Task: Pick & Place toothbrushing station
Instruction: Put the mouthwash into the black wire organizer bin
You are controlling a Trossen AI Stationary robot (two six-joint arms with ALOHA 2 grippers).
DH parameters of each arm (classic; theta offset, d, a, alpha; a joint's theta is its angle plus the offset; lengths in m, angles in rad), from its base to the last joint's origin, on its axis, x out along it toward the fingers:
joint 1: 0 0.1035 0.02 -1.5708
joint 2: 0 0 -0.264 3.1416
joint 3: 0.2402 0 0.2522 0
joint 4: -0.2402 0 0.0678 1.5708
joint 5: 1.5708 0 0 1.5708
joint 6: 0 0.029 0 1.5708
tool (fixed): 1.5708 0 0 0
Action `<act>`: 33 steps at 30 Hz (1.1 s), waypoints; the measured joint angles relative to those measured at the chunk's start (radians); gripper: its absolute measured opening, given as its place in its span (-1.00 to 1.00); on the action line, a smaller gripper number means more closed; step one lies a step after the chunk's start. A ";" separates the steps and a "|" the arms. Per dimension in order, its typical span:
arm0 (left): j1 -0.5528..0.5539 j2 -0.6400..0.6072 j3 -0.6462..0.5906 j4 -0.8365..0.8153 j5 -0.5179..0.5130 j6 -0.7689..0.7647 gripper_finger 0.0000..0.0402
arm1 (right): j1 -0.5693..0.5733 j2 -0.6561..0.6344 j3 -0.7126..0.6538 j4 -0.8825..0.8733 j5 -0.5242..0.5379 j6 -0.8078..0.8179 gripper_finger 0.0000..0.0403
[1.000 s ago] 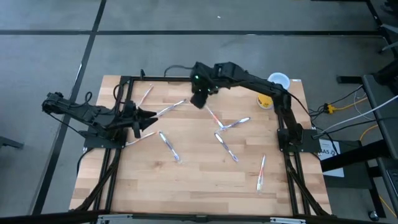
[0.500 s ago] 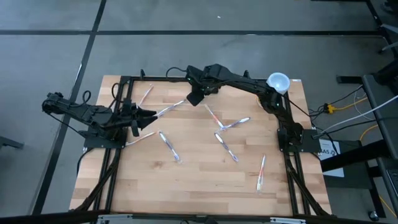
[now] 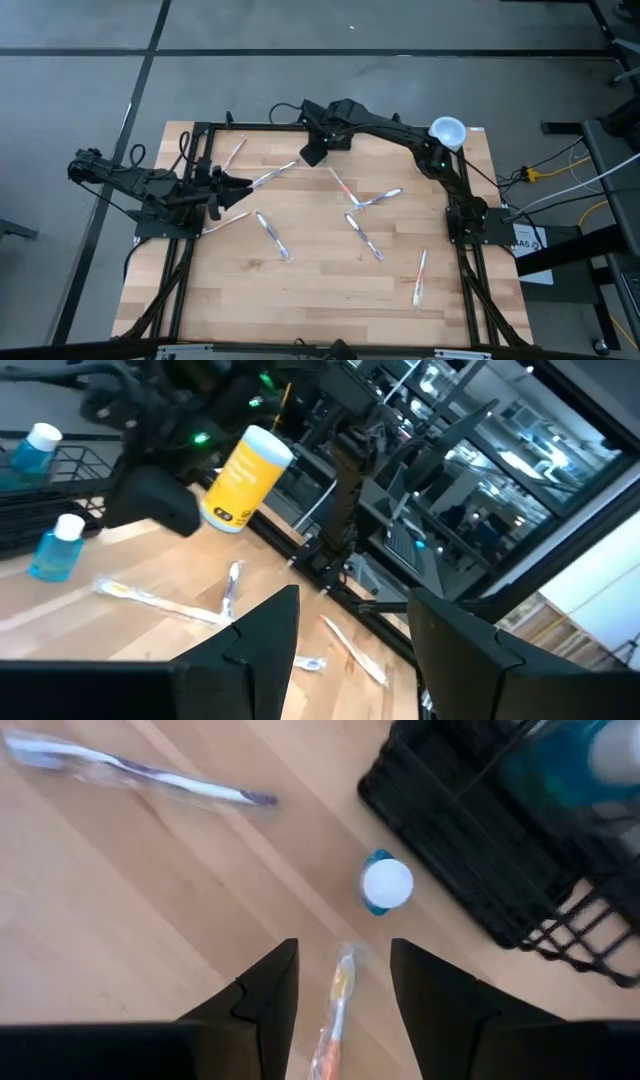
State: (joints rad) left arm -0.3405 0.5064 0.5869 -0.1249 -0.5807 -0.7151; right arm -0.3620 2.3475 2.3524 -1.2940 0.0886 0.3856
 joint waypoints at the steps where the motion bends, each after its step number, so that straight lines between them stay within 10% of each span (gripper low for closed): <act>1: 0.000 0.000 0.000 0.000 0.005 0.000 -0.08 | -0.001 0.006 0.000 0.000 0.000 0.000 -0.20; 33: 0.000 0.009 0.037 0.002 0.025 0.022 -0.08 | -0.031 0.066 -0.001 0.049 0.028 -0.060 0.03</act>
State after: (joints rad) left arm -0.3405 0.5152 0.6243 -0.1230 -0.5552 -0.6933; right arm -0.3931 2.4139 2.3516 -1.2455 0.1170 0.3260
